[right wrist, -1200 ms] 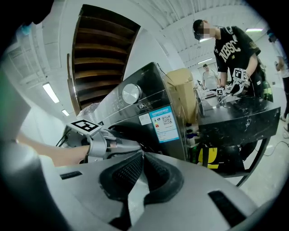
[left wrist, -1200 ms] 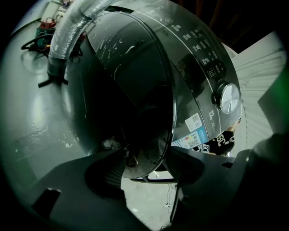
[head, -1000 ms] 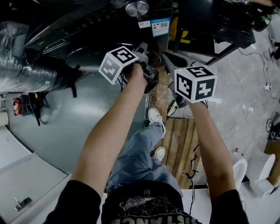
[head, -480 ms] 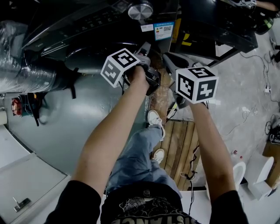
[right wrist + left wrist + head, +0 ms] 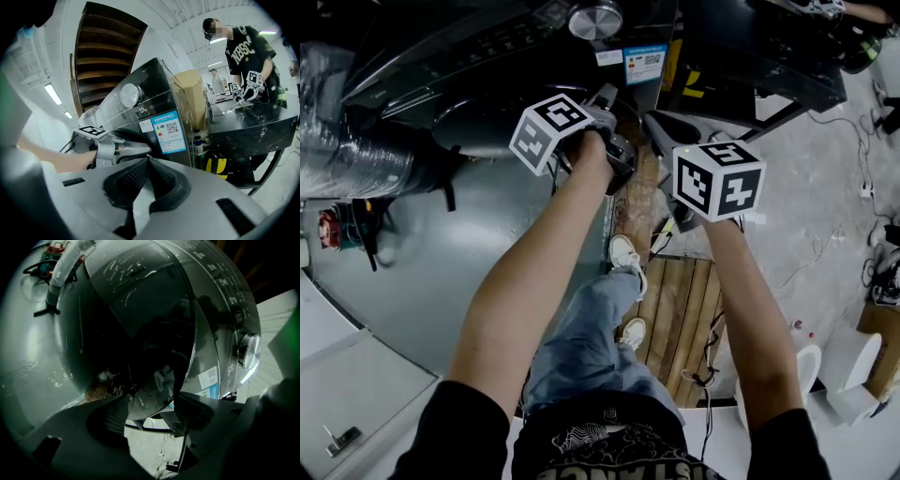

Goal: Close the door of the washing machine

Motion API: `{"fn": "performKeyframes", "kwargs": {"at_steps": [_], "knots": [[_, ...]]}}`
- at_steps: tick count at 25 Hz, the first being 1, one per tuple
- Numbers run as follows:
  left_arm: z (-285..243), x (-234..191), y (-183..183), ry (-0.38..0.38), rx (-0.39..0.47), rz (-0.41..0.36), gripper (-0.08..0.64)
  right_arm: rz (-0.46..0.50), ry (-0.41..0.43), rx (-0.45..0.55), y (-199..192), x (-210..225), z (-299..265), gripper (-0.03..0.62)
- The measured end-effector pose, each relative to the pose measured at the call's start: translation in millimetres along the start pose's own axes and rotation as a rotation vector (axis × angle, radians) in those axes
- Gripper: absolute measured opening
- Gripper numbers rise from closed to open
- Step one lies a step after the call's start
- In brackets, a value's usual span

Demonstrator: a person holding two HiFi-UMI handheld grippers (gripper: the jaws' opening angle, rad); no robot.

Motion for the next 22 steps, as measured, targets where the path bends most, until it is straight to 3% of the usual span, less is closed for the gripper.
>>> {"fn": "performKeyframes", "kwargs": {"at_steps": [9,12,22], "knots": [[3,2,1,-0.020,-0.012,-0.003,0.310,-0.005,-0.007,-0.013,-7,-4,15,0.021],[13,7,-3,-0.022,-0.026,-0.051,0.237,0.002,-0.005,-0.008,-7,-10,23,0.023],[87,22,-16,-0.050,-0.057,-0.249,0.209,0.039,0.001,0.024,-2,-51,72,0.021]]}}
Point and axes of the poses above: the fingertips, and each gripper's own axes: z backward along the fingers, x to its right, y out of its top, the point moved 7 cm from there along z, backward along the fingers, and after that the axes turned 7 degrees about -y, right-handed, at the moved point
